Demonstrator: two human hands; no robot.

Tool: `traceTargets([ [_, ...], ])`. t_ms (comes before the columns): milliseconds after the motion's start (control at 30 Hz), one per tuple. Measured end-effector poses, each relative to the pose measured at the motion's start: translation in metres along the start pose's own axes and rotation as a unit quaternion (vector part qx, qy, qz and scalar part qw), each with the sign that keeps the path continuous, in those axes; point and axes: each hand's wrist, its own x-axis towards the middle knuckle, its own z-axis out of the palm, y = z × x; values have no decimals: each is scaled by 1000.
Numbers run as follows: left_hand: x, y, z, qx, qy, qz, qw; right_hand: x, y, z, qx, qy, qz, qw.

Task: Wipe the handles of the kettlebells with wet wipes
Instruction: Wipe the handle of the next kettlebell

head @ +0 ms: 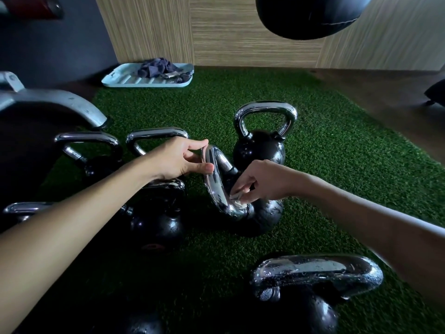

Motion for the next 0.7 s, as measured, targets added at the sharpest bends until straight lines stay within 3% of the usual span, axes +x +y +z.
traceTargets([
  [167, -1, 0, -2, 16, 4, -12, 1000, -1, -5, 3, 225, -47, 19, 973],
  [300, -1, -2, -1, 17, 4, -16, 1000, -2, -6, 1, 233, -56, 23, 971],
  [567, 3, -9, 0, 12, 6, -23, 1000, 21, -18, 19, 309, 161, 33, 937],
  [700, 3, -2, 2, 16, 6, -13, 1000, 24, -11, 17, 355, 171, 38, 918],
])
